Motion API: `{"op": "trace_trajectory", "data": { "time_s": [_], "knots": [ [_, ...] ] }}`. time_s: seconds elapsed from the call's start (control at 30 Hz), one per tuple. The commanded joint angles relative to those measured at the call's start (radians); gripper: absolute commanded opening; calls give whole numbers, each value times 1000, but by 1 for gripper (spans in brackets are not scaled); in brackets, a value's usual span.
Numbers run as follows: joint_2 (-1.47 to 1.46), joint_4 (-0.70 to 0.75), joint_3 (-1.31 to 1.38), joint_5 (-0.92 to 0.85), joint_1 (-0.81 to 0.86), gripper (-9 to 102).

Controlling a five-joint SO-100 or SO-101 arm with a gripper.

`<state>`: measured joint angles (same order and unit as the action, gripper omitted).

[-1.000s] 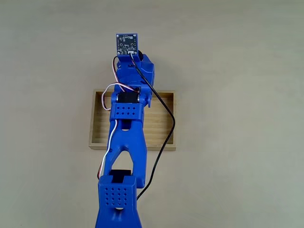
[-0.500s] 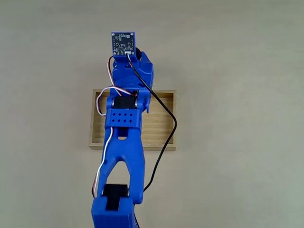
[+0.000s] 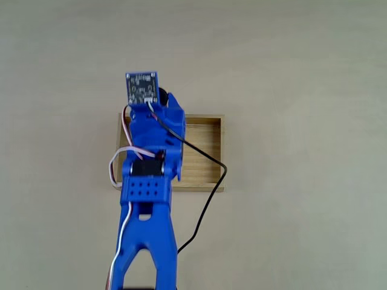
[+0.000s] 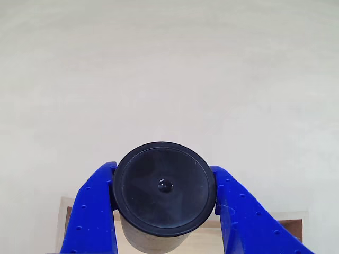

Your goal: Place the black cylinder in the wooden box then return to rest.

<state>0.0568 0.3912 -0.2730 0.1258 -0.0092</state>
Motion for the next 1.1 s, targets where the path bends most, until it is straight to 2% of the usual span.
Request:
{"op": "trace_trajectory", "data": {
  "time_s": [0.0,0.4,0.8,1.07],
  "knots": [
    [-262,-77,-118,17,5,18],
    [-388,-252,-417,60,40,18],
    [-244,-390,-434,77,57,18],
    [-195,-402,-436,77,52,18]
  ]
}}
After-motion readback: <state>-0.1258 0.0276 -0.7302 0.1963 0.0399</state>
